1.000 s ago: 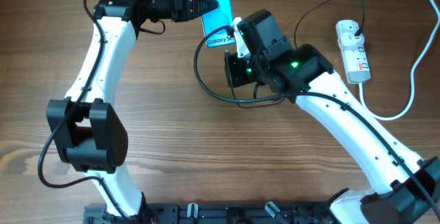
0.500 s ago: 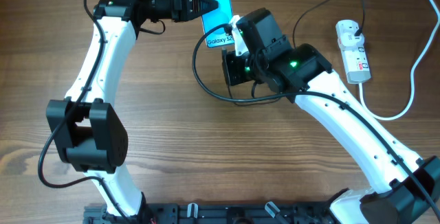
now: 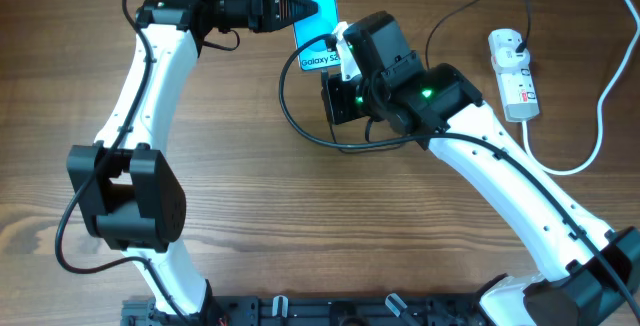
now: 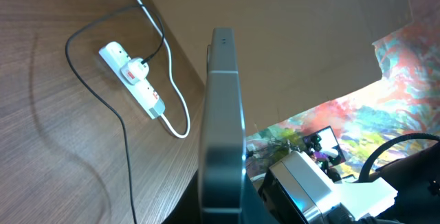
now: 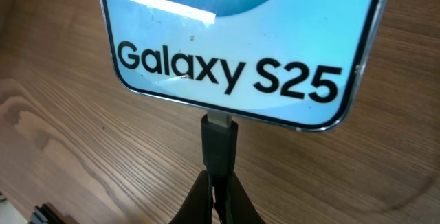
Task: Plug charger to phone and switch on socket
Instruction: 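Push the USB-C plug up into the phone port held by left gripper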
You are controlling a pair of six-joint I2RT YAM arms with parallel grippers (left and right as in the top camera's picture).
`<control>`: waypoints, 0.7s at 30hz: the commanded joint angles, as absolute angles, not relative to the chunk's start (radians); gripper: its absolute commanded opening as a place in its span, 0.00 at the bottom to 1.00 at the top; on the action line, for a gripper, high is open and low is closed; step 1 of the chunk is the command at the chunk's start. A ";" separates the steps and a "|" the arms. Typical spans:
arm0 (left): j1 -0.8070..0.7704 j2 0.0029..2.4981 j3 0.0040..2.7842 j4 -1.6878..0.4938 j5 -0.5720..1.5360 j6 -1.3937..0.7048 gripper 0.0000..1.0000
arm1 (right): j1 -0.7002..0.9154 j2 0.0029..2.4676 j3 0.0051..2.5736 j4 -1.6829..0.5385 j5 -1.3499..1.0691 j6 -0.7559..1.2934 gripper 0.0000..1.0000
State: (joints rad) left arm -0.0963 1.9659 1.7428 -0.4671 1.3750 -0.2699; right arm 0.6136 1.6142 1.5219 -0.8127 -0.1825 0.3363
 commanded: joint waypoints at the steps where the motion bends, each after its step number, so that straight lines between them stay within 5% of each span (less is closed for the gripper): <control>1: -0.096 1.963 1.752 -0.469 1.417 -0.242 0.04 | 0.614 1.631 1.525 -0.801 -0.181 0.339 0.04; 21: -0.096 1.963 1.752 -0.469 1.420 -0.237 0.04 | 0.614 1.631 1.525 -0.809 -0.204 0.288 0.04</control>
State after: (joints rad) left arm -0.0963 1.9659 1.7428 -0.4709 1.3781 -0.2634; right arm 0.6136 1.6176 1.5219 -0.8104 -0.1875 0.3096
